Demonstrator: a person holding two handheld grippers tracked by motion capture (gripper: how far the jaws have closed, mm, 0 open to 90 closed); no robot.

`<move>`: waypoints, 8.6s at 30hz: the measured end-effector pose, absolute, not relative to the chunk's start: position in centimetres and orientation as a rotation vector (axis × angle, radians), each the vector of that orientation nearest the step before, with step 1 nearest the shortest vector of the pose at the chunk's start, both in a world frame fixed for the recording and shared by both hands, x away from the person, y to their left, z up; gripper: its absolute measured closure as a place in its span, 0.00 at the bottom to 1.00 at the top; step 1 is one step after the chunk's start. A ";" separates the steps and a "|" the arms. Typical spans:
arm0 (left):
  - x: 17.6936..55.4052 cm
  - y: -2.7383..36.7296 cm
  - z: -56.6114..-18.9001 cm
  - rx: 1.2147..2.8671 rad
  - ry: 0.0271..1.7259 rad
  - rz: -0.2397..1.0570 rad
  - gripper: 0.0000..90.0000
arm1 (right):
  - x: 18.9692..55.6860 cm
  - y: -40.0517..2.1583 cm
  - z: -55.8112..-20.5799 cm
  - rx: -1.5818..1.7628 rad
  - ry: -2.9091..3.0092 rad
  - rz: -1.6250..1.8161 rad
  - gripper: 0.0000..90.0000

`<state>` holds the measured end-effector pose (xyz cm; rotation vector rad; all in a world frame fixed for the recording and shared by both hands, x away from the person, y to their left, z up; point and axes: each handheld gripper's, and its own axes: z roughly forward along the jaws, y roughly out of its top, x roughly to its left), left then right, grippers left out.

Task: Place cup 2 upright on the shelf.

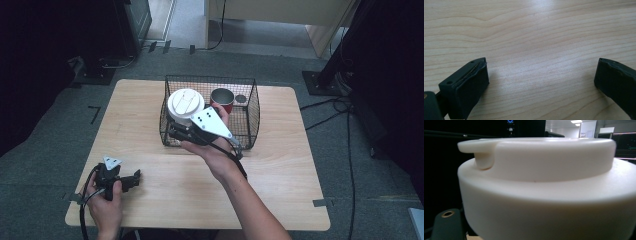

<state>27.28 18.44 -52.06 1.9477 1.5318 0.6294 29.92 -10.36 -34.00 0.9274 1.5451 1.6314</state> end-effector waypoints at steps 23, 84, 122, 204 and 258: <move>27.3 18.4 -52.1 1.949 1.531 0.629 0.00 | 35.9 -9.6 -34.6 0.998 1.484 1.587 0.17; 27.3 18.4 -52.1 1.952 1.531 0.630 0.00 | 45.8 -8.0 -43.6 1.148 1.572 1.374 0.17; 27.3 18.4 -52.1 1.948 1.531 0.631 0.00 | 45.7 -7.9 -44.1 1.127 1.655 1.374 0.00; 27.3 18.4 -52.1 1.949 1.531 0.631 0.00 | 34.0 -20.5 -41.4 1.057 1.514 1.427 0.00; 27.3 18.4 -52.1 1.948 1.533 0.632 0.00 | 25.2 -33.3 -49.4 1.312 1.443 1.225 0.00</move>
